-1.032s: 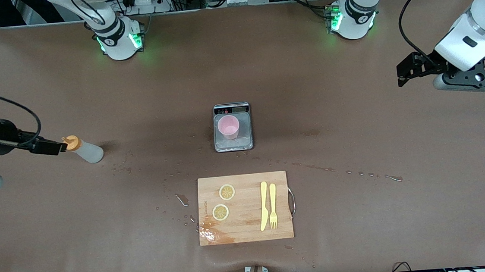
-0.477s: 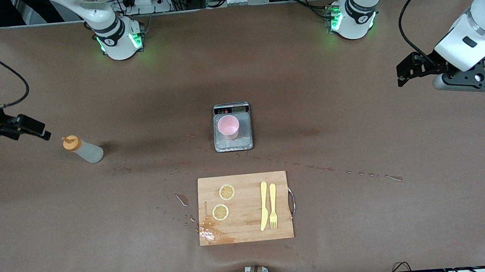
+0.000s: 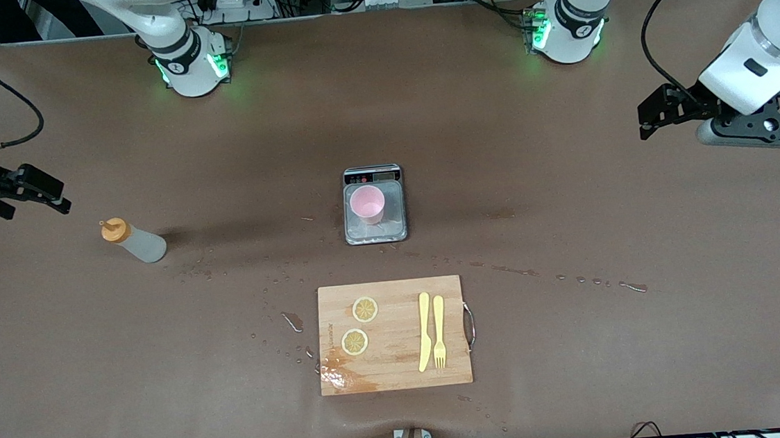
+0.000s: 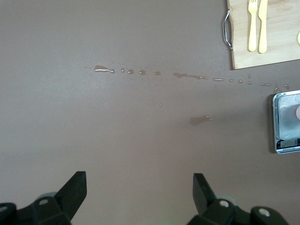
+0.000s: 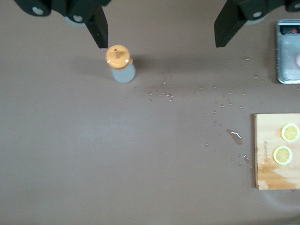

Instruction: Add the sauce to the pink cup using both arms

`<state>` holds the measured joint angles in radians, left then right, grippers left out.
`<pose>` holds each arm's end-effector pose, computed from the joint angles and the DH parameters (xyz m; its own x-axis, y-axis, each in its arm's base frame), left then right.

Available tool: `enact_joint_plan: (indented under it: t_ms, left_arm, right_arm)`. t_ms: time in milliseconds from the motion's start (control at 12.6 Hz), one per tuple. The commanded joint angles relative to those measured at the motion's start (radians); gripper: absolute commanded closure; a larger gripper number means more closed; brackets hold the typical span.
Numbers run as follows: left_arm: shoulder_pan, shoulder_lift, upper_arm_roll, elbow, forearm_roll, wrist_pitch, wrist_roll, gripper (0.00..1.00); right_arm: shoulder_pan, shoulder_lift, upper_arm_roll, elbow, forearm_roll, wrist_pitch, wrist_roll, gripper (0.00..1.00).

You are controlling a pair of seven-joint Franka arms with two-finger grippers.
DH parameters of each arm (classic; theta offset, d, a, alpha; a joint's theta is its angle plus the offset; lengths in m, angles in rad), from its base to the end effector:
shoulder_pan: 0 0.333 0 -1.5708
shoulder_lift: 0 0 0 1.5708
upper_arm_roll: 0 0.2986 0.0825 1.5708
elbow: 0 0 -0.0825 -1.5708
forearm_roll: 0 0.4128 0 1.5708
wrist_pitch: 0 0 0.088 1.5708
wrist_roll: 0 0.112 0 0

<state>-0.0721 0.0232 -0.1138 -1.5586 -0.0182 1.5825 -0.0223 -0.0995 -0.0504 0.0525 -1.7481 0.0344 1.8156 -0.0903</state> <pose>0.5807 -0.1105 0.5957 0.9867 -0.1626 0.0004 -0.1626 -0.9865 0.0208 0.5874 -0.0240 0.5641 0.9922 0.0355 0.1198 0.0383 -0.9991 -0.0208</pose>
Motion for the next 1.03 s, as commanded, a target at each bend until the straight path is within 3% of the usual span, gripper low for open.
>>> enact_joint_plan:
  t_ms: [0,794,874,953]
  left_arm:
    - [0.005,-0.009,-0.003,0.000,0.023,-0.009,0.015,0.00]
    - [0.005,-0.009,0.002,0.000,0.023,-0.007,0.015,0.00]
    - [0.003,-0.008,0.002,0.000,0.023,-0.007,0.016,0.00]
    - [0.003,-0.008,0.002,0.000,0.023,-0.007,0.015,0.00]
  right_arm:
    - [0.003,0.024,0.000,0.039,-0.059,0.011,-0.058,0.00]
    - [0.015,0.058,-0.005,0.088,-0.071,0.002,-0.055,0.00]
    - [0.050,0.060,-0.032,0.088,-0.074,0.002,-0.055,0.00]
    - [0.114,0.060,-0.101,0.088,-0.073,0.002,-0.055,0.00]
